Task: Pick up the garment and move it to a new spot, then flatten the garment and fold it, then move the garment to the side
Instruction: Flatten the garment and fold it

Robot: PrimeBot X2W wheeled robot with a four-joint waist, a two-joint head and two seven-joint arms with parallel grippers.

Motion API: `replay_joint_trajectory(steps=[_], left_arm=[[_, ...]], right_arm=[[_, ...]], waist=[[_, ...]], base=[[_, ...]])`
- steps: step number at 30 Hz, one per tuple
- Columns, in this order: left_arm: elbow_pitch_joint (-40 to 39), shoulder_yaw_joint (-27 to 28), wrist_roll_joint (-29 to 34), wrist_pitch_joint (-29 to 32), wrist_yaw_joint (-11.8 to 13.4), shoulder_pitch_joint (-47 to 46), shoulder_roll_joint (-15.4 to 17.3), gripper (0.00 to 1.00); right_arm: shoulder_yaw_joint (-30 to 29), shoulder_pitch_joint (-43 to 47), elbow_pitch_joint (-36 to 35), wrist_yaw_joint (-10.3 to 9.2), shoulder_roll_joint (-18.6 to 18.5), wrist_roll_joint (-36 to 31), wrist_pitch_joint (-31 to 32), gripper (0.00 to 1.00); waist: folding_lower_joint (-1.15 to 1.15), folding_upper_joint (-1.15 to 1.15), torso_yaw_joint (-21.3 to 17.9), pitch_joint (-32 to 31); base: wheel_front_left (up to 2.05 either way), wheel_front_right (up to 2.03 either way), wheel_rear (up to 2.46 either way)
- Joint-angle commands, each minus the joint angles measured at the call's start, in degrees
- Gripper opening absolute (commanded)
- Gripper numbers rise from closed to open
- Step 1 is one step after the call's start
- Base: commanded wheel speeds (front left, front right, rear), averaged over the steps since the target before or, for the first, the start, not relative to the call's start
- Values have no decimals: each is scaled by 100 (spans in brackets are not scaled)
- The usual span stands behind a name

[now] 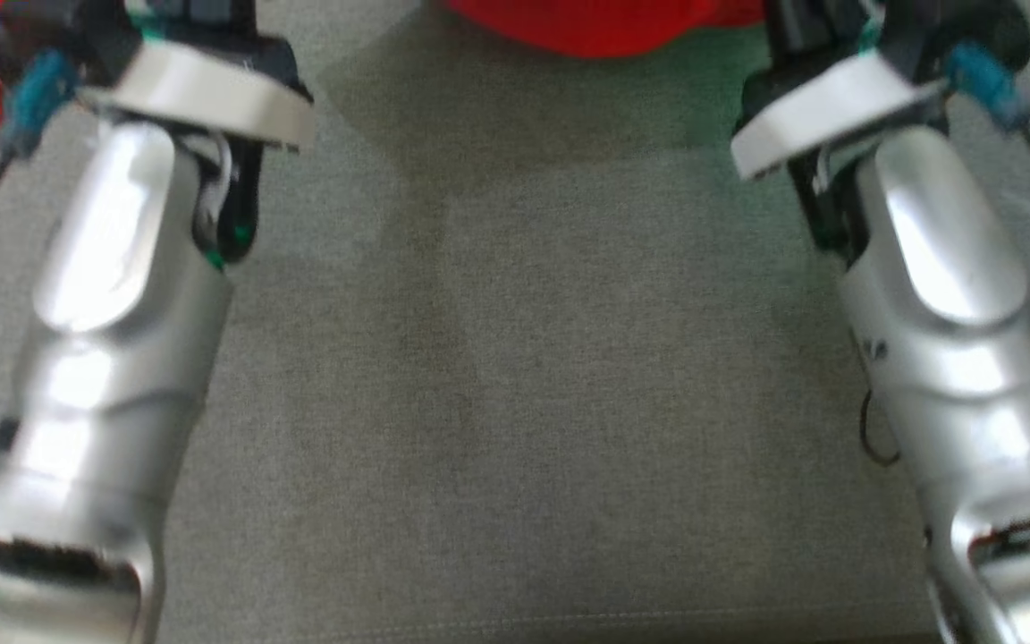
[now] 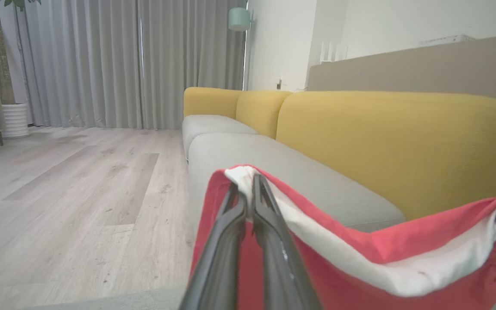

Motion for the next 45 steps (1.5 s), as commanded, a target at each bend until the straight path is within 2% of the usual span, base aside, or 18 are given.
replay_joint_trajectory(steps=[1,9,14,20,23,28,32,36,40,45], left_arm=[[-353,261,-18,-49,-18,55,159,0],[-1991,853,132,-52,141,2209,142,0],[-2795,869,236,-53,274,3723,131,0],[-3819,791,178,109,621,5289,122,0],[-4384,802,172,305,828,5896,180,0],[-4855,851,106,547,987,6439,280,0],[-4973,883,56,724,1049,6655,366,0],[-4743,855,-36,843,974,6527,397,0],[-4281,795,-91,1030,802,6016,466,0],[-3356,631,-112,1475,419,4828,610,0]], right_arm=[[62,158,-304,42,145,64,-61,0],[184,1892,-1411,42,60,355,-61,0],[224,3101,-2036,42,11,415,-62,0],[158,4528,-2765,42,-35,418,-18,0],[89,5137,-3277,42,-22,395,146,0],[33,5747,-3898,42,14,367,407,0],[102,6028,-4195,42,43,279,602,0],[86,6028,-4069,42,69,257,654,0],[31,5805,-3741,42,95,240,652,0],[-152,5203,-3217,42,138,364,727,0]], waist=[[0,0,-21,-107],[0,0,-26,-970],[0,0,-10,-1717],[0,0,8,-2454],[0,0,-40,-2568],[0,0,-127,-2616],[0,0,-228,-2588],[0,0,-284,-2489],[0,0,-331,-2282],[0,0,-497,-1913]], base=[[0,0,0],[0,0,0],[0,0,0],[0,0,0],[0,0,0],[0,0,0],[0,0,0],[0,0,0],[0,0,0],[0,0,0]])
